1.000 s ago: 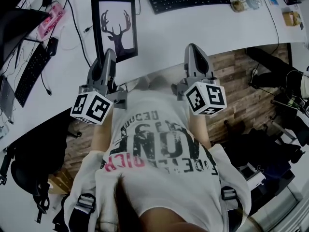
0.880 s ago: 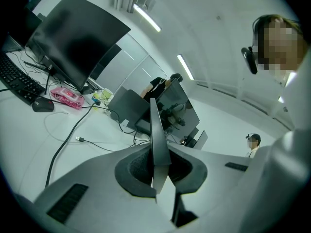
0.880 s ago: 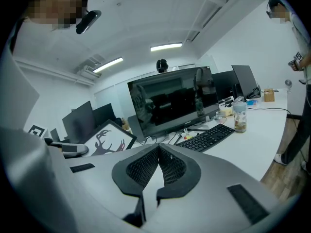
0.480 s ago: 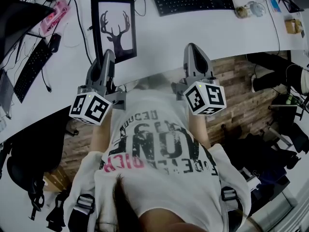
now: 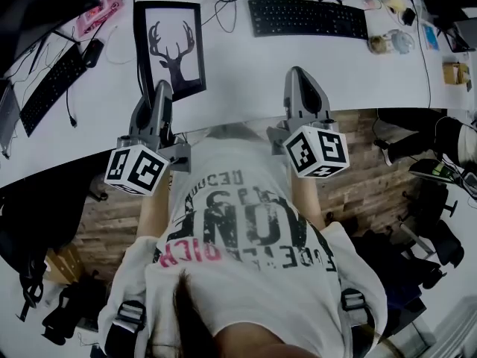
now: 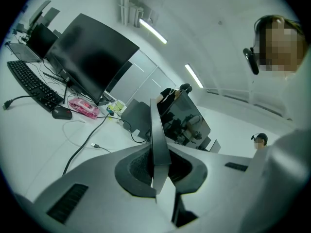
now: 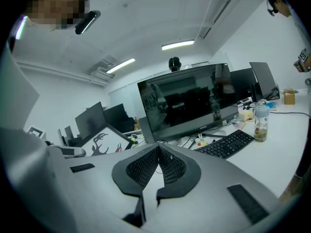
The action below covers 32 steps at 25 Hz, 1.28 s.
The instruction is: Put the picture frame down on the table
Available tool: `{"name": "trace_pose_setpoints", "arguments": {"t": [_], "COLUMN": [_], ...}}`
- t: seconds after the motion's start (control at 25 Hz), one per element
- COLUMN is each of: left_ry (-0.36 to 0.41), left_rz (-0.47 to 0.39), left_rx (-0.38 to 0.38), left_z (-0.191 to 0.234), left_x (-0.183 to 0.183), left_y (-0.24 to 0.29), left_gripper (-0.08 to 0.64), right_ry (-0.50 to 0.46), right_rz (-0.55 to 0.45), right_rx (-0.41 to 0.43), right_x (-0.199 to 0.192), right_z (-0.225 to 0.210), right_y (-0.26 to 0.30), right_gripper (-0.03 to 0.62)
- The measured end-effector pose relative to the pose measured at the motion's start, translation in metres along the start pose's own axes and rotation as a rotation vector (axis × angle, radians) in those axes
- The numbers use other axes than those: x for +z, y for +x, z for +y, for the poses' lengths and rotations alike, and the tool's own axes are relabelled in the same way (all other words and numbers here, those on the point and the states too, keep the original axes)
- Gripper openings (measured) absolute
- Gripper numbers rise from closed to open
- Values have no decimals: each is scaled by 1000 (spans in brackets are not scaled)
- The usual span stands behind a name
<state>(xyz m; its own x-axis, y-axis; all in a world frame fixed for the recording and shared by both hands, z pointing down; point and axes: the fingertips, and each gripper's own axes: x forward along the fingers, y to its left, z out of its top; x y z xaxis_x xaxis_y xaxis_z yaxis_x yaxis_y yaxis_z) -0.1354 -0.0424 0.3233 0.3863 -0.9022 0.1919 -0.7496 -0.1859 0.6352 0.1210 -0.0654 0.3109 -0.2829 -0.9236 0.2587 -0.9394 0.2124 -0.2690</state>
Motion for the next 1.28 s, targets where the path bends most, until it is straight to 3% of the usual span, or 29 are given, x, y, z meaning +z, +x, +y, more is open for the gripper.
{"name": "trace_pose_setpoints", "arguments": {"t": [0.68,1.28], "left_ry": [-4,-30], "left_rz": [-43,82], "left_rx": [63,119], "left_z": [-10,17], "left_x": [-5,-49], "left_y": [-2,3], "left_gripper": [26,26], "right_ry": [2,0], "right_rz": [15,108], "right_rx": [63,68], "right_x": [8,-20], "right_z": [-12,-11], "right_y": [12,22], "right_gripper": [2,1]}}
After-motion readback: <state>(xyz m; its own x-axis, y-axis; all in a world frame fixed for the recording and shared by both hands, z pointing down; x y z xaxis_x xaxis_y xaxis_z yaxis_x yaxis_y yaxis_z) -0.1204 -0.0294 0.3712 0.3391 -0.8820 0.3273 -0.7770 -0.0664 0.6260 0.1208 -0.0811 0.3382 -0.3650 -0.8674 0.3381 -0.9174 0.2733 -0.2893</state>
